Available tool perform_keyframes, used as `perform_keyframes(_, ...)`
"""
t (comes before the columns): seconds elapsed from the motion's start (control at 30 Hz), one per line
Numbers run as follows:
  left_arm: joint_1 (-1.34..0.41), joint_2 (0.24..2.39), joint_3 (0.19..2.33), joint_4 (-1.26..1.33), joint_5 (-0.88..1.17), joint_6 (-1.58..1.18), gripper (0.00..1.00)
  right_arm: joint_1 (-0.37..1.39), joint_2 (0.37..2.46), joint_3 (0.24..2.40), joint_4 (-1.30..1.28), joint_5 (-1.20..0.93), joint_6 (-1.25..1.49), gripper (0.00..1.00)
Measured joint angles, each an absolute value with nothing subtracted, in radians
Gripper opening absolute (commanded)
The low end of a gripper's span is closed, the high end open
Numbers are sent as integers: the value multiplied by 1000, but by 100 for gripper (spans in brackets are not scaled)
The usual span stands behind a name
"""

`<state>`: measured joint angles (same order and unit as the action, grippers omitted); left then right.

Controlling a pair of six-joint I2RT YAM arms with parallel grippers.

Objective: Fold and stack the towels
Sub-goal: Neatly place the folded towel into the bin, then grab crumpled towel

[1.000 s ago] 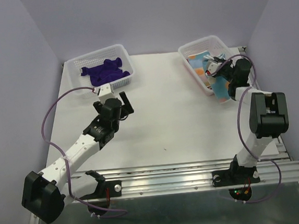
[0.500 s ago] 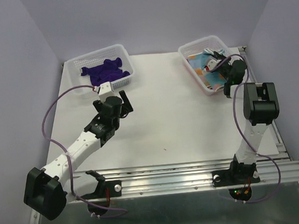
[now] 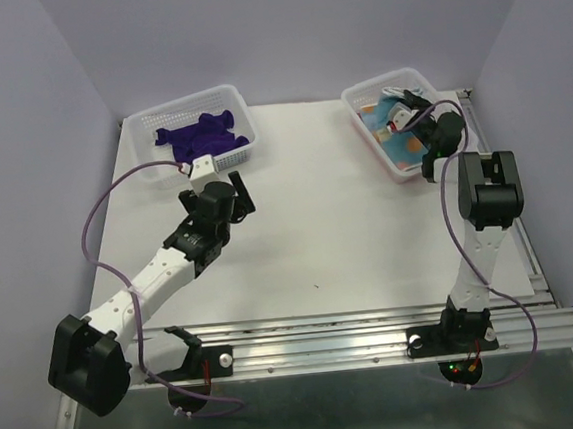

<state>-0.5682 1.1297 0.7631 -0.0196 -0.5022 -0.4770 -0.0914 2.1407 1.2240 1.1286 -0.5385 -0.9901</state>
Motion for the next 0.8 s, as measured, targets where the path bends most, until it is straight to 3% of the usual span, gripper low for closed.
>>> perform_keyframes(0.03, -567, 1135, 766, -20, -503, -476, 99, -90, 2146, 1228, 1132, -535, -981, 100)
perform_keyframes(0.33, -524, 1212, 867, -49, -496, -464, 99, -77, 2155, 1236, 1187, -490, -894, 100)
perform_keyframes(0.57, -380, 1357, 1096, -64, -436, -446, 99, -72, 2051, 1098, 1240, -427, -515, 100)
perform_keyframes(0.67, -289, 1491, 1257, -82, -385, -429, 99, -65, 1932, 1111, 1092, -423, -310, 100)
perform_keyframes(0.8, -213, 1677, 1446, -90, -324, -397, 99, -30, 1811, 1326, 731, -400, -44, 100)
